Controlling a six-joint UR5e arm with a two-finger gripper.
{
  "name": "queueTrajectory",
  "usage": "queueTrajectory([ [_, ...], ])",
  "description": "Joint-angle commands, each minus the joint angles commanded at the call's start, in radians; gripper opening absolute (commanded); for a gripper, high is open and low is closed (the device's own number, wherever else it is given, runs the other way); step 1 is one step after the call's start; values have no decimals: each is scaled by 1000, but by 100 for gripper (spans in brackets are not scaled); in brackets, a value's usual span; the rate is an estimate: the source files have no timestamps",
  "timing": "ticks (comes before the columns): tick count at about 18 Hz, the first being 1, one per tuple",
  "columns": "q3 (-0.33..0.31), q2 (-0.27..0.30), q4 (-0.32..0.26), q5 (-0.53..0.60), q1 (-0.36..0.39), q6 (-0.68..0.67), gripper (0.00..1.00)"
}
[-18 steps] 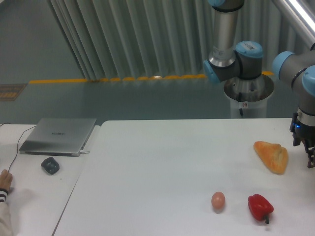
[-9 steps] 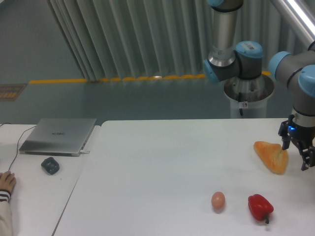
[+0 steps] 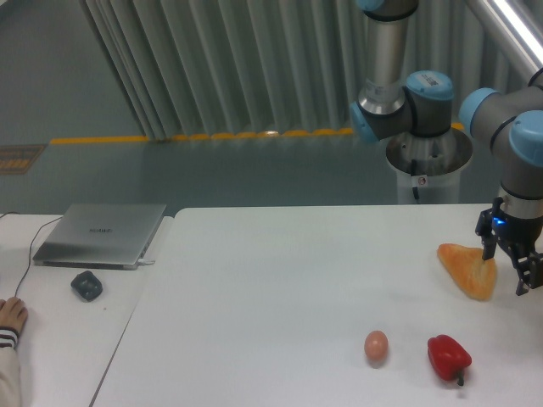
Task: Place the green pepper on the table
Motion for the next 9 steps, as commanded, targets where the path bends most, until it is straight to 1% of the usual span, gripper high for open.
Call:
queueTrajectory([
  [3,5,0,5,-2,0,3,100],
  [5,23,-2,6,6,-29,23,100],
  [8,49,-18,8,84,-58,60,100],
  [9,54,-18,8,89,-69,60,100],
])
